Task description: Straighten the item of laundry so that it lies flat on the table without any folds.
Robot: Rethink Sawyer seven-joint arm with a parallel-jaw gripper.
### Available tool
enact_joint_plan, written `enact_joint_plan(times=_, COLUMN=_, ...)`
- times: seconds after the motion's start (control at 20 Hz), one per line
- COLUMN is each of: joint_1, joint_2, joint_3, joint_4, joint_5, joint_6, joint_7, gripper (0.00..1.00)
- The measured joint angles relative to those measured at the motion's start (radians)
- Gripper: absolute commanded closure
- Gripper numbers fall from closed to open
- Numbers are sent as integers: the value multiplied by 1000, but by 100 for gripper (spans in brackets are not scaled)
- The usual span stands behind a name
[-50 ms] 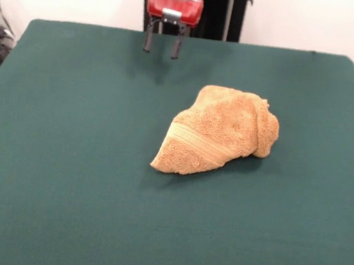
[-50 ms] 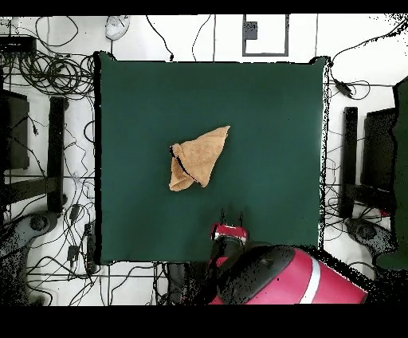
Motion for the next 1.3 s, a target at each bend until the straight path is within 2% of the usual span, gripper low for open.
enact_joint_plan(times=0.45, joint_1=-5, joint_2=42, joint_3=17, joint_4=-34, joint_5=8, joint_6=0, joint_7=0, gripper=0)
enact_joint_plan(times=1.3, joint_1=-46, joint_2=126, joint_3=124, joint_4=-70, joint_5=-11, joint_6=0, joint_7=0, gripper=0)
